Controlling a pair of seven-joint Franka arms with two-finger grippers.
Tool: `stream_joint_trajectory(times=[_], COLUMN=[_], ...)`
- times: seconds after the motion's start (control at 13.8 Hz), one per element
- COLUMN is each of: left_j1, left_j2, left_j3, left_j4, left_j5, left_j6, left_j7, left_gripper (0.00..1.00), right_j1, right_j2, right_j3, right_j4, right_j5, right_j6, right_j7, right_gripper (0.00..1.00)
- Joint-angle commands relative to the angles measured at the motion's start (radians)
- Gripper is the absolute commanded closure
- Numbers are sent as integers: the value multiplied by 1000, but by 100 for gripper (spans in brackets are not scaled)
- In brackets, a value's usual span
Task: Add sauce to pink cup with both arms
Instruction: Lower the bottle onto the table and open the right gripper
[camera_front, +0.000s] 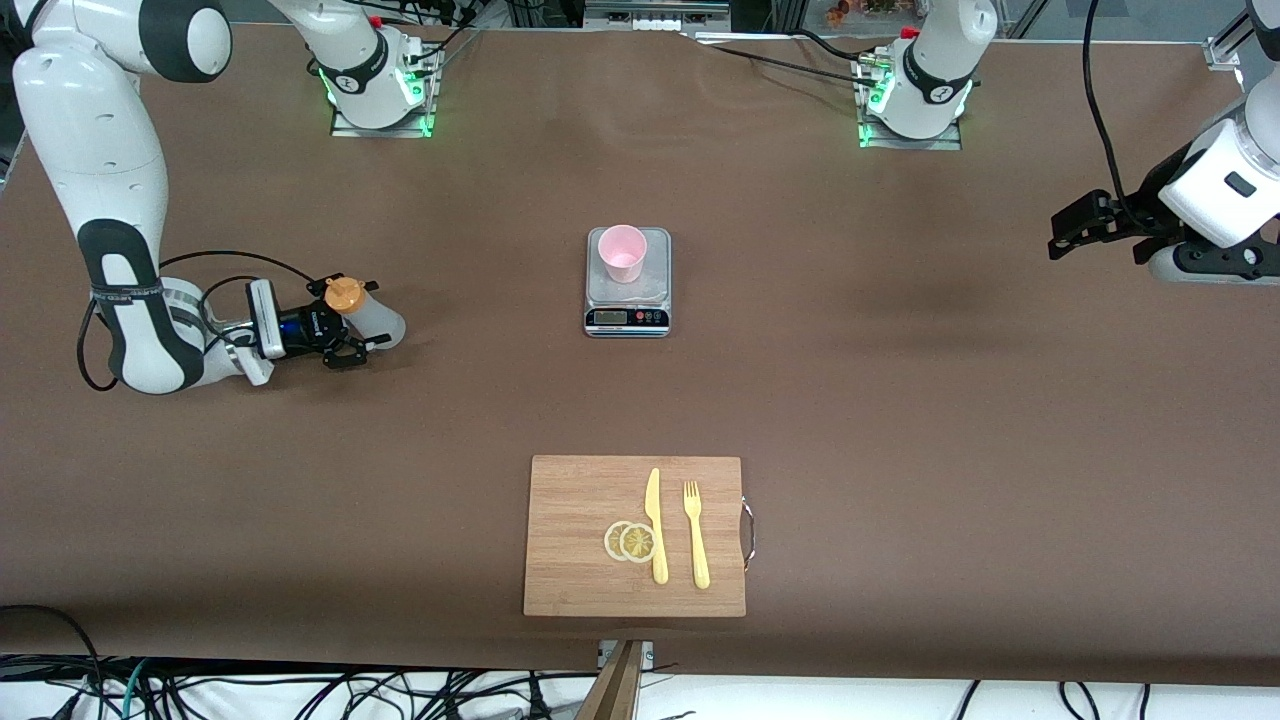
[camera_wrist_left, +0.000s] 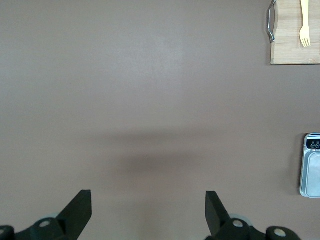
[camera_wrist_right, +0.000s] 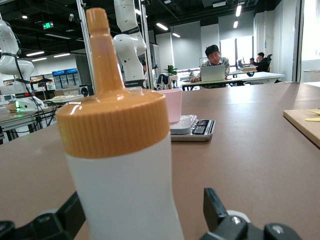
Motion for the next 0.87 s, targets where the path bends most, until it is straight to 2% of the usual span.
stream_joint_trajectory(times=[0.0,0.36,0.65,0.8], left_j1=[-4,-4,-4,-4], left_j2=[7,7,7,7], left_j3=[0,-1,-1,0], left_j4=[26,26,26,26], left_j5=[31,31,31,31], left_j6=[-22,-22,-22,-22], left_j7=[10,10,10,10], left_gripper=[0,0,0,0], right_j1=[-40,-39,-37,-33], right_j2=[-12,-32,-48,-48], right_j3=[-5,-140,-278,-319], right_j4=[27,79,214,300], right_j5=[5,-26,-85,-87], right_j6=[-21,-33,-40,-40], right_j7=[64,84,254,377], right_gripper=[0,0,0,0])
